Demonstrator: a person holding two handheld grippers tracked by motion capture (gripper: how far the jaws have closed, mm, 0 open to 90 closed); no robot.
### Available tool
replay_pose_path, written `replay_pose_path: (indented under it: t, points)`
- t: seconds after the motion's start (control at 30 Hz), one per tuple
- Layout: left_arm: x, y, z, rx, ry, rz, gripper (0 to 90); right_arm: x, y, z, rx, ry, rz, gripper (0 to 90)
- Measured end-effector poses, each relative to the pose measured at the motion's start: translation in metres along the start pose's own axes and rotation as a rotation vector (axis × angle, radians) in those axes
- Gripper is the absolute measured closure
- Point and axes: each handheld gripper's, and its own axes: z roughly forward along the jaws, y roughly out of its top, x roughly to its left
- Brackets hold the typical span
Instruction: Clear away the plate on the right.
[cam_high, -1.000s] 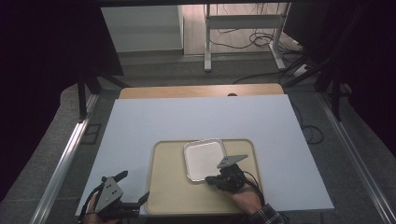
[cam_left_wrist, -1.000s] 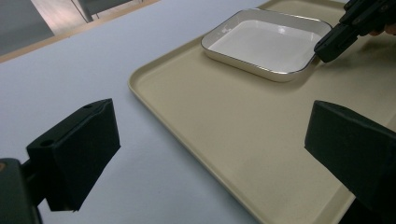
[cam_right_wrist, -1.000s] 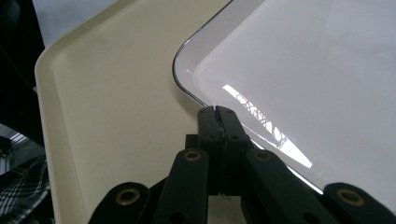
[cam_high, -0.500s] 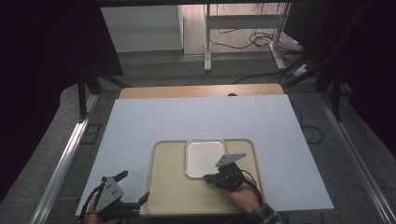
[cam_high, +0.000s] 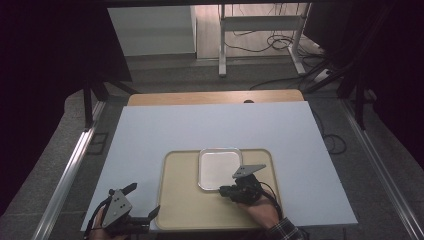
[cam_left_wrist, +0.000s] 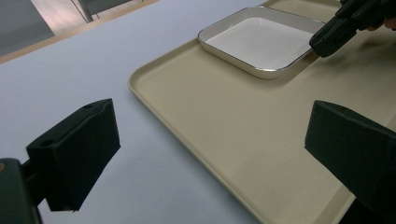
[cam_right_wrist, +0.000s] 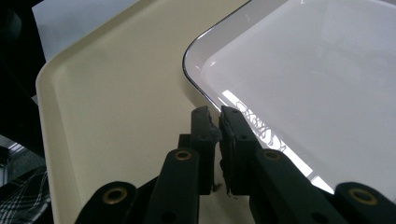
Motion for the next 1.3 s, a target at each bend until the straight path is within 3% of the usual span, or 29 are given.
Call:
replay_pose_path:
  t: [0.87,1.3]
  points:
    - [0.0,0.0,0.0,-0.003,-0.004,0.0,2.7,-0.007,0.001,-0.03,-0.051,-0.046,0.002,67.3]
    - [0.0,0.0,0.0,-0.004,-0.005,-0.002,2.7,-0.012,0.0,-0.042,-0.064,-0.09,0.002,48.0]
